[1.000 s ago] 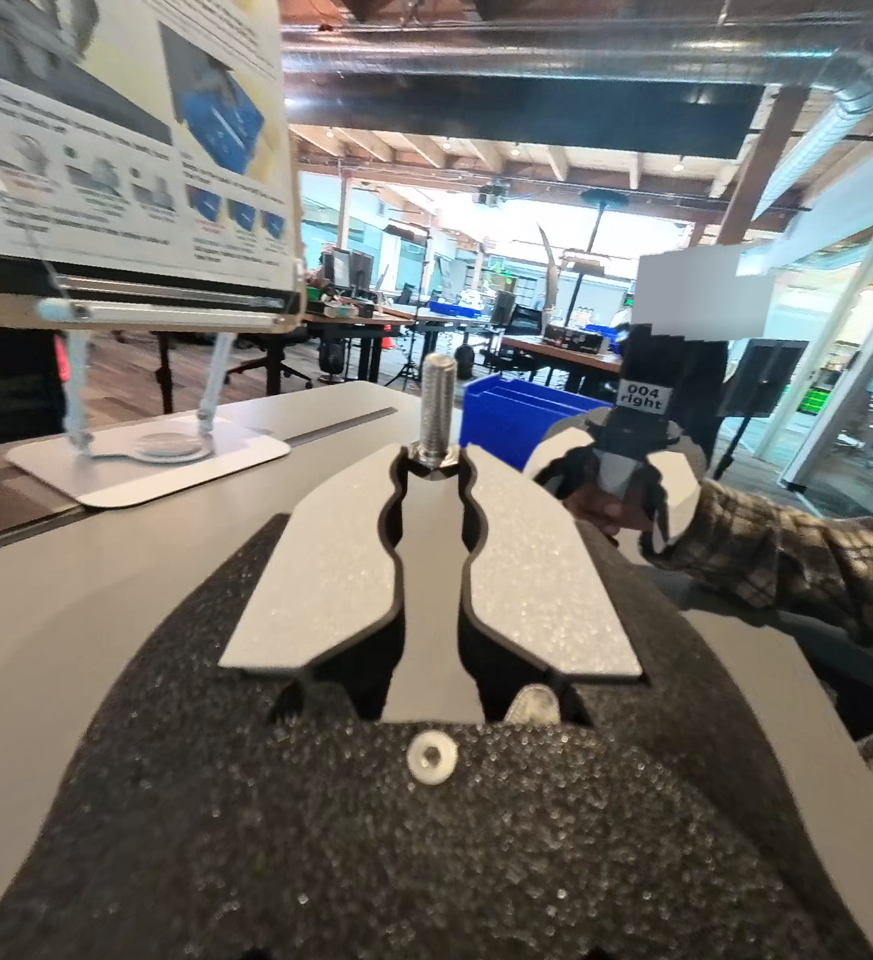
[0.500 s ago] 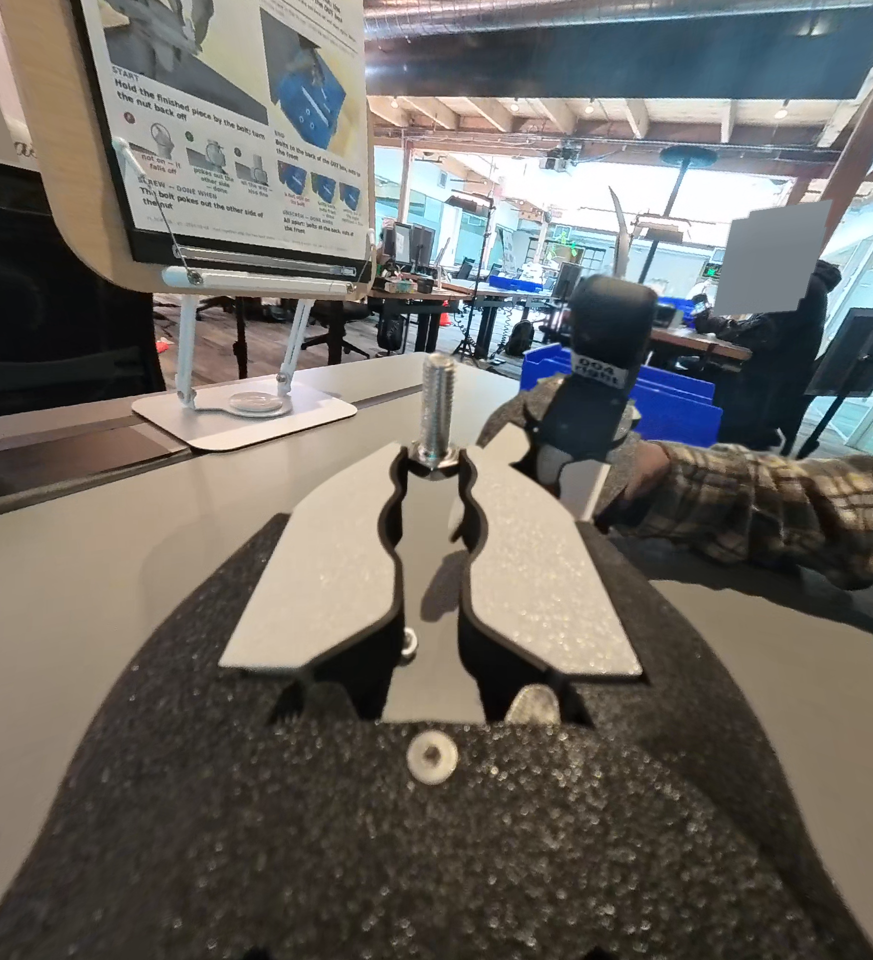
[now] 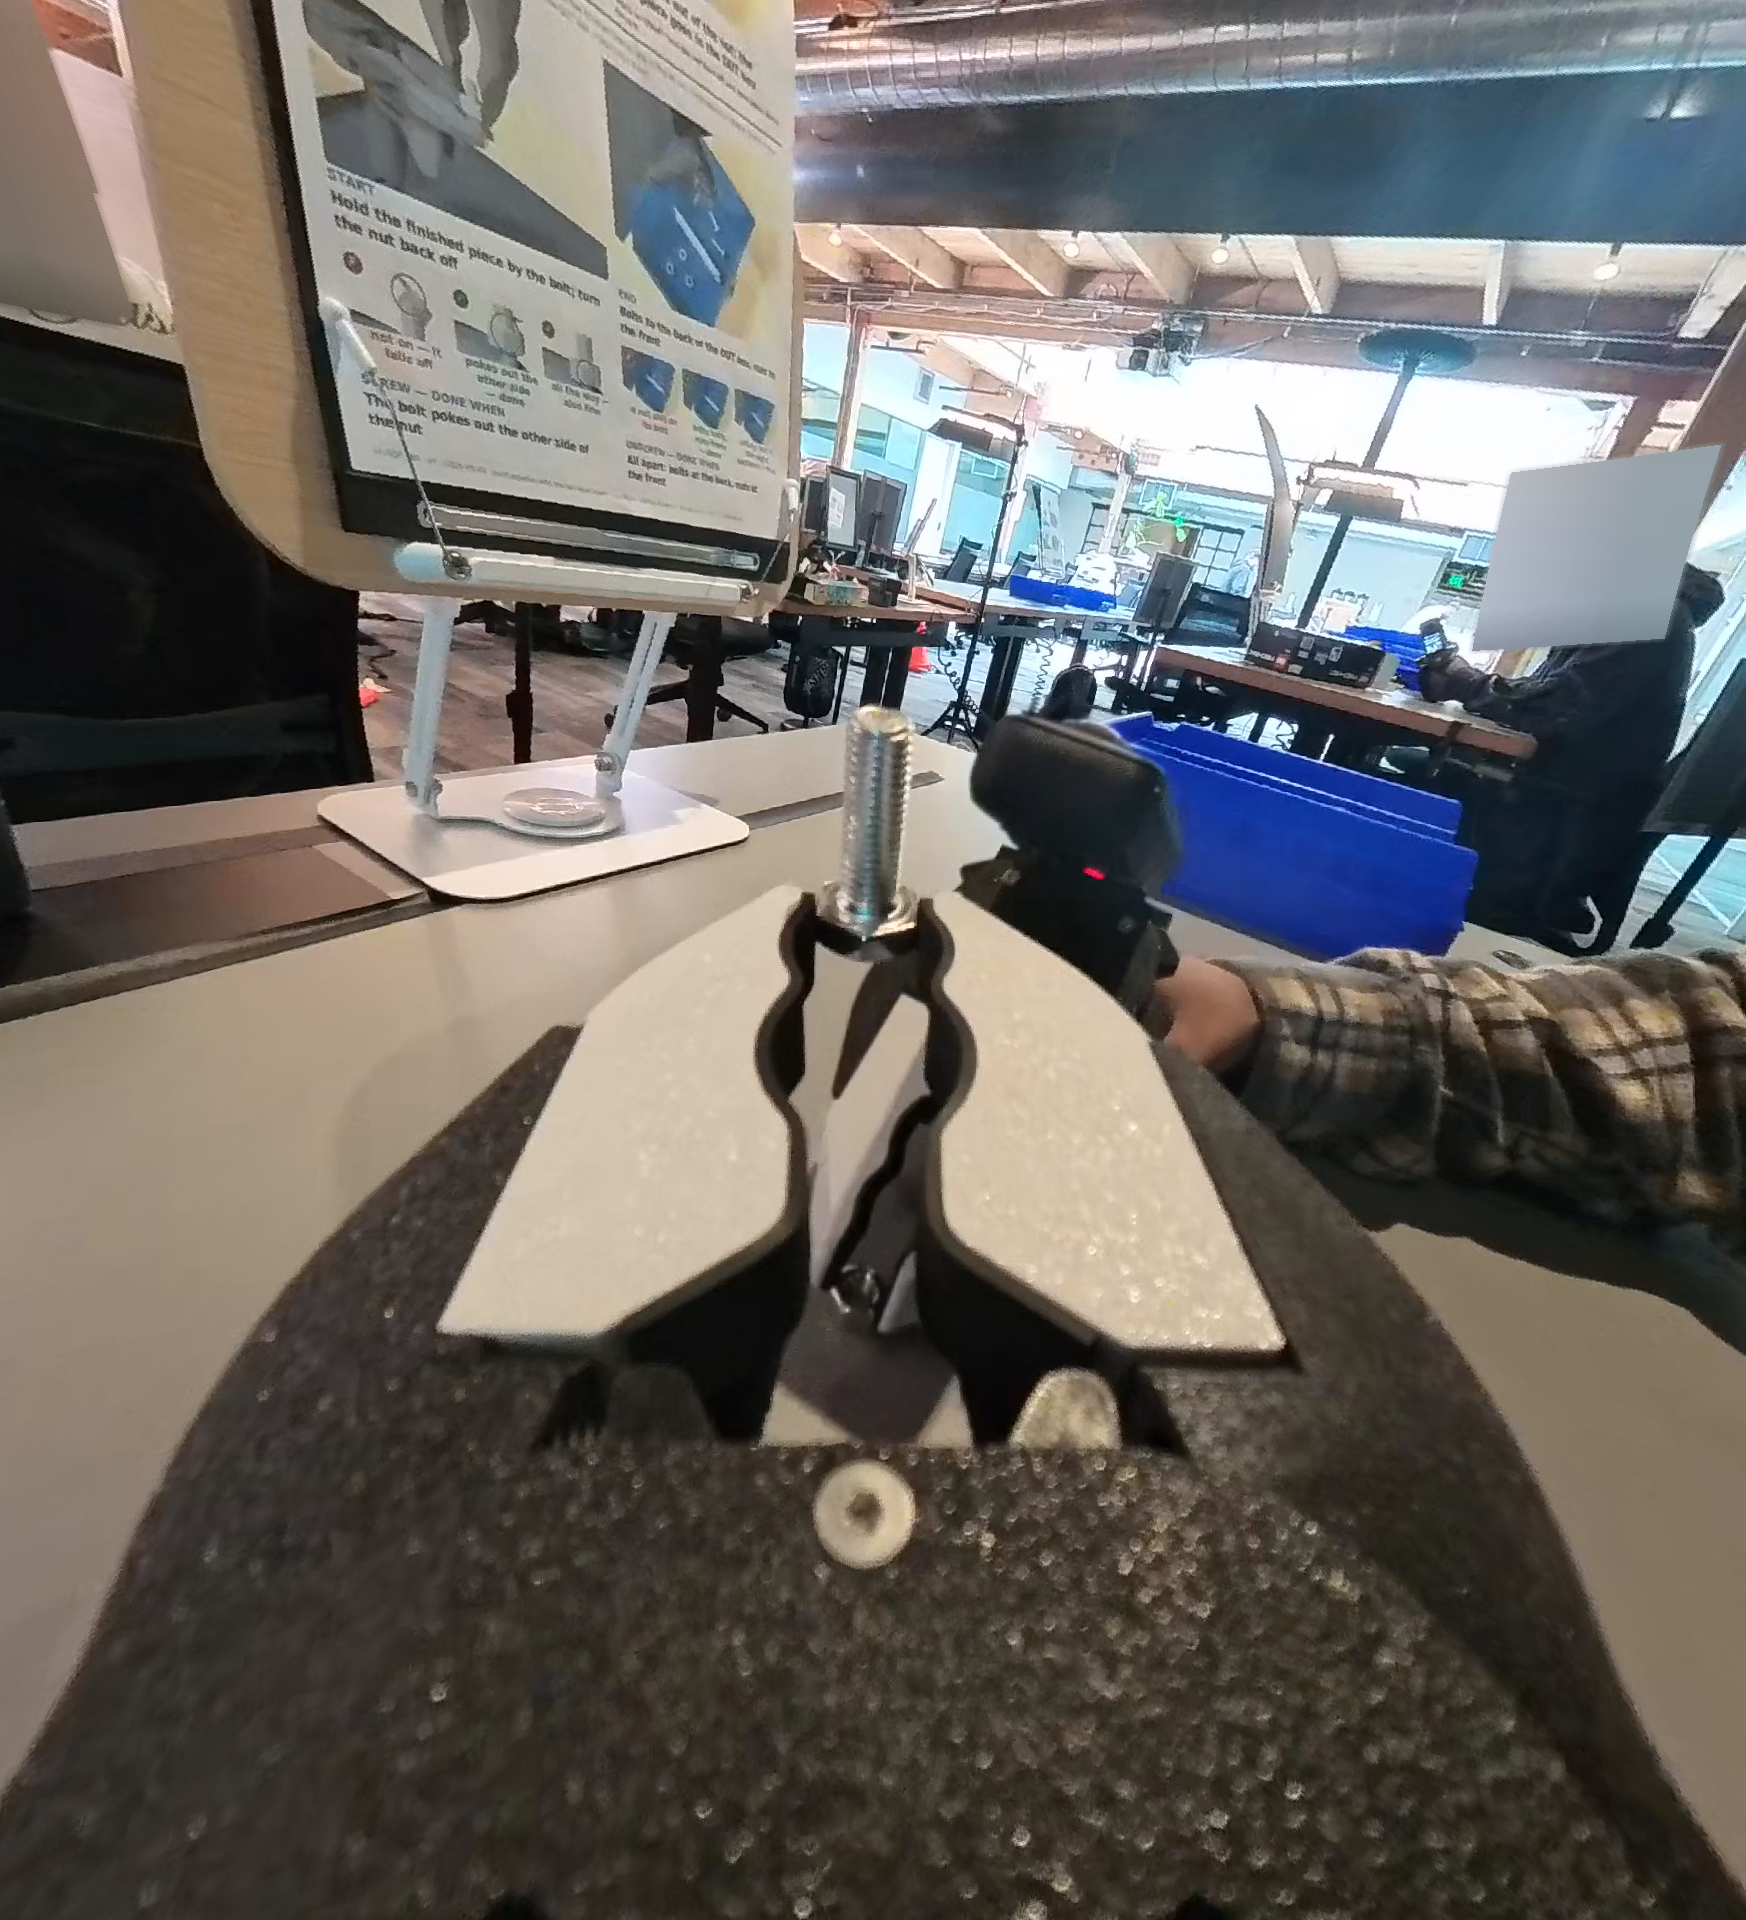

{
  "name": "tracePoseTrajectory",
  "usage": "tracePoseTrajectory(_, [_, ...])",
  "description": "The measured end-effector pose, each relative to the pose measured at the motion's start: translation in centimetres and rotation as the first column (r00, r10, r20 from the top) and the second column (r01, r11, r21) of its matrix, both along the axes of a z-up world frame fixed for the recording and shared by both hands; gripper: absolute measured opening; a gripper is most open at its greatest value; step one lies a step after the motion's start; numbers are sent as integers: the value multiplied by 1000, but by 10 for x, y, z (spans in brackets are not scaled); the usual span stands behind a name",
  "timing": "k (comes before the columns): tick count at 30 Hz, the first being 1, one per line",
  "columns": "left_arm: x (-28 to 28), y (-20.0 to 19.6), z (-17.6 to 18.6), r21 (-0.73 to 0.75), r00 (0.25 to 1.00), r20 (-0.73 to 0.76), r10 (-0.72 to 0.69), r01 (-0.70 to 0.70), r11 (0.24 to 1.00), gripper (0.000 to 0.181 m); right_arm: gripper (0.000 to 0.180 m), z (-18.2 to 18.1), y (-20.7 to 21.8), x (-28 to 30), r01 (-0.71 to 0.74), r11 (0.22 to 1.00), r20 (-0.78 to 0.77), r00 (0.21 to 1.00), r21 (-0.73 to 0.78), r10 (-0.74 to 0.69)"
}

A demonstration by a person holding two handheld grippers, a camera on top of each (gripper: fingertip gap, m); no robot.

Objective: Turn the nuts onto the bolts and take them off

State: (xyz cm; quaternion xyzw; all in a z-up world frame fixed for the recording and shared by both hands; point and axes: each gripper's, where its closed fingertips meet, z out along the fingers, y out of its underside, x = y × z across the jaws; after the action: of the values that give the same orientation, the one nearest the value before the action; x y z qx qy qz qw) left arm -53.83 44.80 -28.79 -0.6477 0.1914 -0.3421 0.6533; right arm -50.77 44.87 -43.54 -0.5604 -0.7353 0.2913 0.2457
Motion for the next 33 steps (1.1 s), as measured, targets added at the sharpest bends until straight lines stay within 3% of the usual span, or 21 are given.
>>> tracePoseTrajectory(7, [0,2,-6,-17,1000,-12,4,-5,1000,18,17,15,1,16,19,999,-68,997,-30,-21])
tracePoseTrajectory(13, [21,2,-20,-49,996,-68,-49,46,998,18,17,55,11,110,190,982,-233,955,-7,-186])
tracePoseTrajectory(19, [62,-4,-39,-50,974,-197,-110,102,994,18,17,64,11,182,263,965,-371,897,12,-240])
tracePoseTrajectory(25, [87,-15,-46,-28,952,-279,-129,126,992,18,17,72,9,187,272,962,-386,887,-8,-254])
tracePoseTrajectory(33, [74,-11,-48,5,956,-290,-44,48,999,18,17,68,7,182,295,955,-395,876,-19,-278])
